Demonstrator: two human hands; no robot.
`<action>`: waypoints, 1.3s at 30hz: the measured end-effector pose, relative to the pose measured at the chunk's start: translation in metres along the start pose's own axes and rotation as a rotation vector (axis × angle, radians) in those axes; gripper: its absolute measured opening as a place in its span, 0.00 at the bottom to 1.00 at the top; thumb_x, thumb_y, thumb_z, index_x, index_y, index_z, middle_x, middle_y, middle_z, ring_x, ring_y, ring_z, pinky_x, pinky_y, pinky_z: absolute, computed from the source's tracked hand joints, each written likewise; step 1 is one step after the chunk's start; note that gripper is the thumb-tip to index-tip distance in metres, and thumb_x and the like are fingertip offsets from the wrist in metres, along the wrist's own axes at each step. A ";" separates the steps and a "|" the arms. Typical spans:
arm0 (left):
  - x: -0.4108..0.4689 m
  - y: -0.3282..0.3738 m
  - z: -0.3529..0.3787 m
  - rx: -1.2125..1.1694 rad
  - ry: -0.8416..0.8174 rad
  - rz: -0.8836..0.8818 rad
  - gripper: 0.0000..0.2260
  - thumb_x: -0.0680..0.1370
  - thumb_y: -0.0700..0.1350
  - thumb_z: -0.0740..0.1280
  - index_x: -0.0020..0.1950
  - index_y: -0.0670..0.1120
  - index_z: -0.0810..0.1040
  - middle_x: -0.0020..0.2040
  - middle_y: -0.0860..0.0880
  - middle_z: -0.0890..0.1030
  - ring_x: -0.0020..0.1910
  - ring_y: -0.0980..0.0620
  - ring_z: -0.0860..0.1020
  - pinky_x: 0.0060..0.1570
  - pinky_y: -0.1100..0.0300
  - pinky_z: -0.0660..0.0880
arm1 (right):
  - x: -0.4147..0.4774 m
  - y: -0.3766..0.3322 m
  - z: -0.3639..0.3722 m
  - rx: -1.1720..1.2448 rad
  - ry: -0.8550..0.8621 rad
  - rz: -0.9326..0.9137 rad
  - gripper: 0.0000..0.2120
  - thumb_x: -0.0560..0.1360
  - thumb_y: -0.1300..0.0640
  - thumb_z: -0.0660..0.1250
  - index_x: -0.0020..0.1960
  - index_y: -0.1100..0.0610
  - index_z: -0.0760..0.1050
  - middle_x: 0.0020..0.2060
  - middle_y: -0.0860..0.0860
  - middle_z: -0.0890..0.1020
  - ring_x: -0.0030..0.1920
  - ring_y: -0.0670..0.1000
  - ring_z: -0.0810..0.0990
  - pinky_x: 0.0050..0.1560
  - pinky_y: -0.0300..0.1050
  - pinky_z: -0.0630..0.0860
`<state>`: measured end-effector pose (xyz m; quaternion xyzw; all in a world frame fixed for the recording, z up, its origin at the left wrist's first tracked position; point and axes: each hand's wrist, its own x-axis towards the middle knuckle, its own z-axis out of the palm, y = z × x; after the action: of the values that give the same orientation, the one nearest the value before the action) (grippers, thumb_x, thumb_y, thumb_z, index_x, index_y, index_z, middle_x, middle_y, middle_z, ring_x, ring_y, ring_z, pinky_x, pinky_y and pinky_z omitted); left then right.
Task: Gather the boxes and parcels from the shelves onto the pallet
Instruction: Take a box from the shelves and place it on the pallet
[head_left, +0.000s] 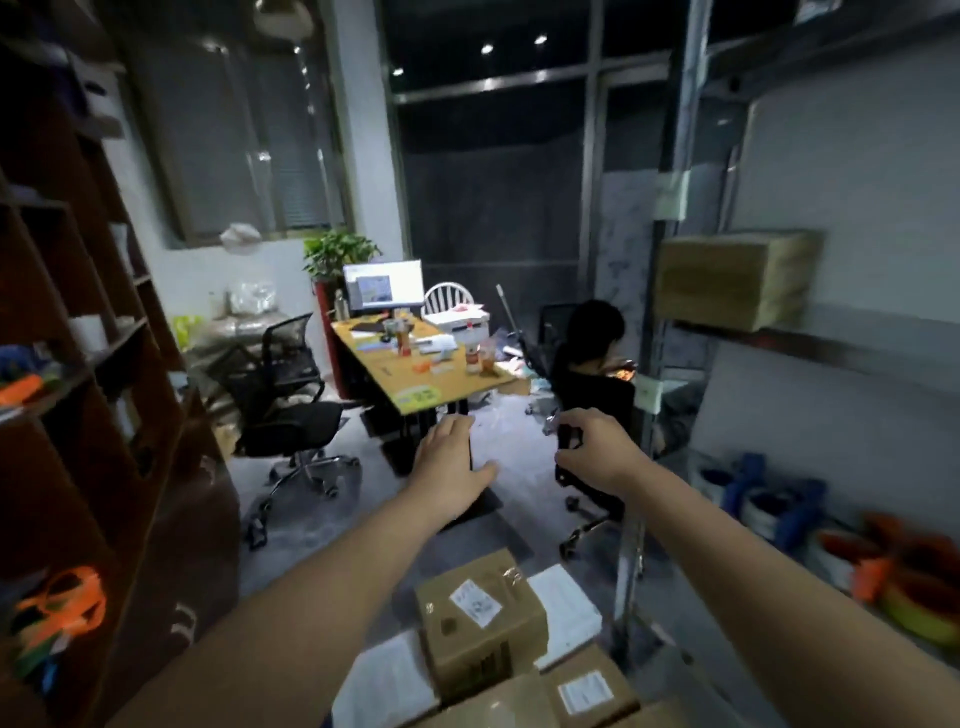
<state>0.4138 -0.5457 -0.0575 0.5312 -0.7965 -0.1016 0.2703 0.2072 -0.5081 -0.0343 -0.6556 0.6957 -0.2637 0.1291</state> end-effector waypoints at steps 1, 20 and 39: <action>0.005 0.006 -0.006 0.000 -0.007 0.039 0.31 0.77 0.55 0.66 0.76 0.46 0.60 0.73 0.48 0.63 0.72 0.47 0.61 0.71 0.54 0.60 | -0.006 -0.003 -0.009 -0.034 0.062 0.020 0.26 0.73 0.52 0.67 0.71 0.51 0.69 0.67 0.53 0.72 0.67 0.55 0.69 0.65 0.48 0.67; -0.194 0.310 0.074 -0.256 -0.396 0.962 0.30 0.77 0.57 0.66 0.75 0.46 0.63 0.73 0.47 0.64 0.73 0.46 0.61 0.72 0.52 0.57 | -0.413 0.048 -0.135 -0.349 0.538 0.892 0.28 0.73 0.48 0.67 0.72 0.48 0.65 0.69 0.51 0.69 0.70 0.56 0.63 0.68 0.56 0.61; -0.639 0.629 0.084 -0.518 -0.859 1.455 0.29 0.77 0.53 0.67 0.74 0.44 0.63 0.73 0.44 0.65 0.72 0.44 0.63 0.72 0.51 0.60 | -0.957 0.060 -0.232 -0.297 0.882 1.466 0.27 0.75 0.58 0.66 0.72 0.59 0.66 0.69 0.58 0.71 0.69 0.56 0.69 0.67 0.47 0.66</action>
<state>0.0559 0.2806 -0.0515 -0.2695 -0.9218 -0.2727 0.0572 0.1370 0.4755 -0.0338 0.1100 0.9565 -0.2503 -0.1020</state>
